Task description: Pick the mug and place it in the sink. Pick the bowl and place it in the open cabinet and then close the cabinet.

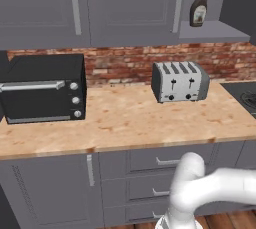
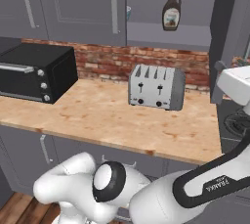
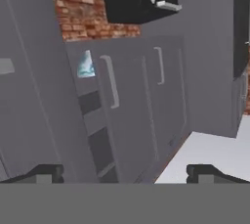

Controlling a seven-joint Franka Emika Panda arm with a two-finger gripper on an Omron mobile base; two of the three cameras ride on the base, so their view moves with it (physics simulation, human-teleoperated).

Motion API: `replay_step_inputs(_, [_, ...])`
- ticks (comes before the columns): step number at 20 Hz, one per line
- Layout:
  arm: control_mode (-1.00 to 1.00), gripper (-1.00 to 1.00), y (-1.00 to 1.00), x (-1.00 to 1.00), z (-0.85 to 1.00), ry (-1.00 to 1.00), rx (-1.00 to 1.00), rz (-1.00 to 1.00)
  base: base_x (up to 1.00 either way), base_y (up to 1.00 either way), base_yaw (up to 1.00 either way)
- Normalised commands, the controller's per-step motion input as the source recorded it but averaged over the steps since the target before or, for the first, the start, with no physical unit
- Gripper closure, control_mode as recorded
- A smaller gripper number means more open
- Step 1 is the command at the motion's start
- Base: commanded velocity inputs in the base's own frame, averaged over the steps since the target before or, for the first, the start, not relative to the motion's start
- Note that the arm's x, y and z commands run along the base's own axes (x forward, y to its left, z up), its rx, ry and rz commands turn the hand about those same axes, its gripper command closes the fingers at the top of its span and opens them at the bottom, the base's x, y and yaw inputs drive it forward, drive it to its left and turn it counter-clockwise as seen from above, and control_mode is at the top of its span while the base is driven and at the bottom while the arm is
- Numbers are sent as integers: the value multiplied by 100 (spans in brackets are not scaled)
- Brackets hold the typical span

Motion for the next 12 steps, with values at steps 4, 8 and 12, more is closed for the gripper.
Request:
replay_step_inputs(4, [-100,-100,-69,31,0,-5,0,18,0,0,0])
replay_step_inputs(8, [-100,-100,-68,23,0,-9,0,15,0,0,0])
replay_step_inputs(12, [-100,-100,-64,17,0,-10,0,15,0,0,0])
